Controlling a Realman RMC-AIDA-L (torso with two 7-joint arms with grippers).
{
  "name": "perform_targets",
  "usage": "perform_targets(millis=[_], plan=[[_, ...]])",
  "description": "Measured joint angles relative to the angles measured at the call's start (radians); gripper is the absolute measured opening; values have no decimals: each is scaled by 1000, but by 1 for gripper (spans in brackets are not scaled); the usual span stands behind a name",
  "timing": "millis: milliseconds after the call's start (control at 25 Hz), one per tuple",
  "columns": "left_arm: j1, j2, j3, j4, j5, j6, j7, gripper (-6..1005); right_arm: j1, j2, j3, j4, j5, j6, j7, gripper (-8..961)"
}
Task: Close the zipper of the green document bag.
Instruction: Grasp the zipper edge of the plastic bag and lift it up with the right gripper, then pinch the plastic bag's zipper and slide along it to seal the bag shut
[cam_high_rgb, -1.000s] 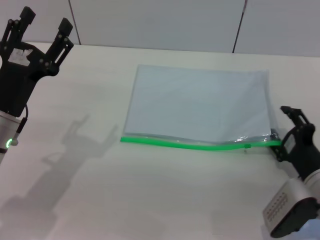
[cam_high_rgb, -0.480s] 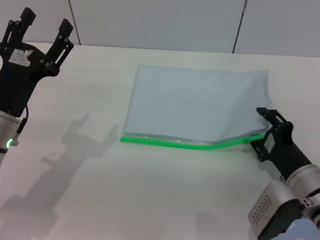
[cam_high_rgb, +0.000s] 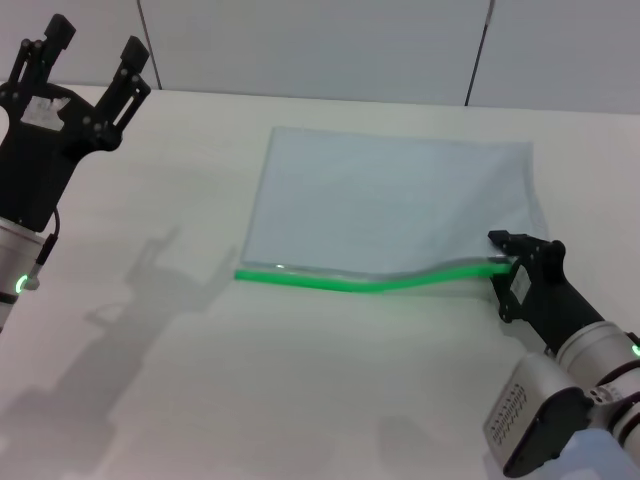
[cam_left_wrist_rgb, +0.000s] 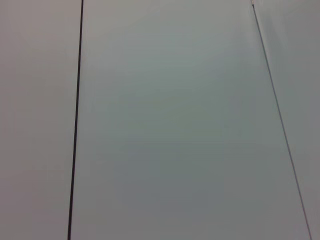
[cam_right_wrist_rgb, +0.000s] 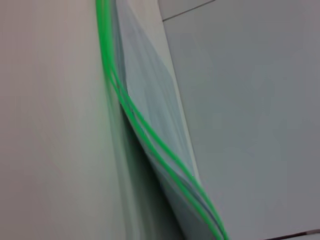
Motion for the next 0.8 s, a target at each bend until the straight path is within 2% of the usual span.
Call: perform_targets(millis=[80,280,520,640,800], plan=[[0,0,1,0,0,-2,2,816,2,0,0,-8,-1,-7,2,184],[-3,0,10,0,6,-23,4,814,6,-2,0,-38,-4,-12,0,110],[-7,0,16,0,31,-47,7,813,13,-3,0,-70,-81,-17,5,84],[-25,3,27,7,101,-100,17,812,13,-3,0,-87,-93,-48,6,72],[-43,4,83,44,161,-170,25,812,27,-4,0,-108,-95,-58,23,58]])
